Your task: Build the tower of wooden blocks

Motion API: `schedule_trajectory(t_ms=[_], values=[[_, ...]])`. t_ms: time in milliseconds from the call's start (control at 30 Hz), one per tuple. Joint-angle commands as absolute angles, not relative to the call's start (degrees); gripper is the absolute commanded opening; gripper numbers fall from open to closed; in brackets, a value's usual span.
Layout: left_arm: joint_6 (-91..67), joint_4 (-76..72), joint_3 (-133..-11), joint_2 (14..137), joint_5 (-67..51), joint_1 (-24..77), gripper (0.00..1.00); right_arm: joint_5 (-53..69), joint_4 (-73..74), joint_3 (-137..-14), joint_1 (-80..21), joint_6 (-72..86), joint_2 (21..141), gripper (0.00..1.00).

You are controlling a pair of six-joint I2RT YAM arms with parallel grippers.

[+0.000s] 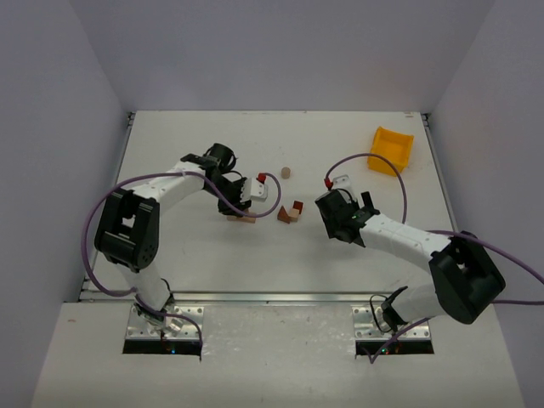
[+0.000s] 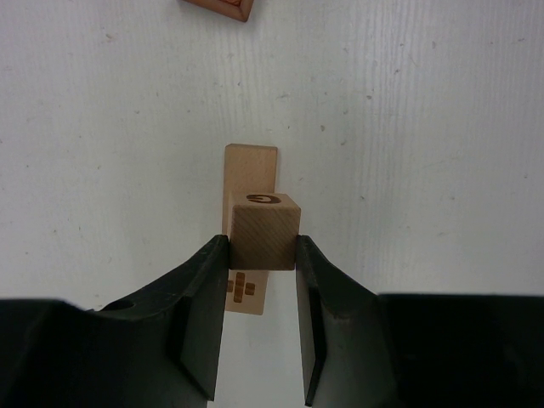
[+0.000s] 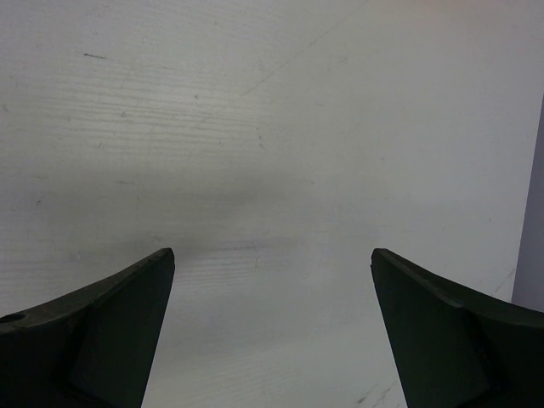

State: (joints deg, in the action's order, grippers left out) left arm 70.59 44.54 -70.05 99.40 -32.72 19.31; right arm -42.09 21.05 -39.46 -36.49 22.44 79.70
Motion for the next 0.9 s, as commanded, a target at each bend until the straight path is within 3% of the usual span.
schedule_trajectory(t_ms=[0,867], values=[[71.7,42.6,-70.0,100.2,-33.9,18.4,0.05,-43.3,19.6,-41.5,-36.3,22.7,79.7,0.99],[71.6,42.2,-69.9,101.2,-33.0,18.2,0.12,-42.9,20.1,-41.5,-36.3,23.1,80.8,0.99]])
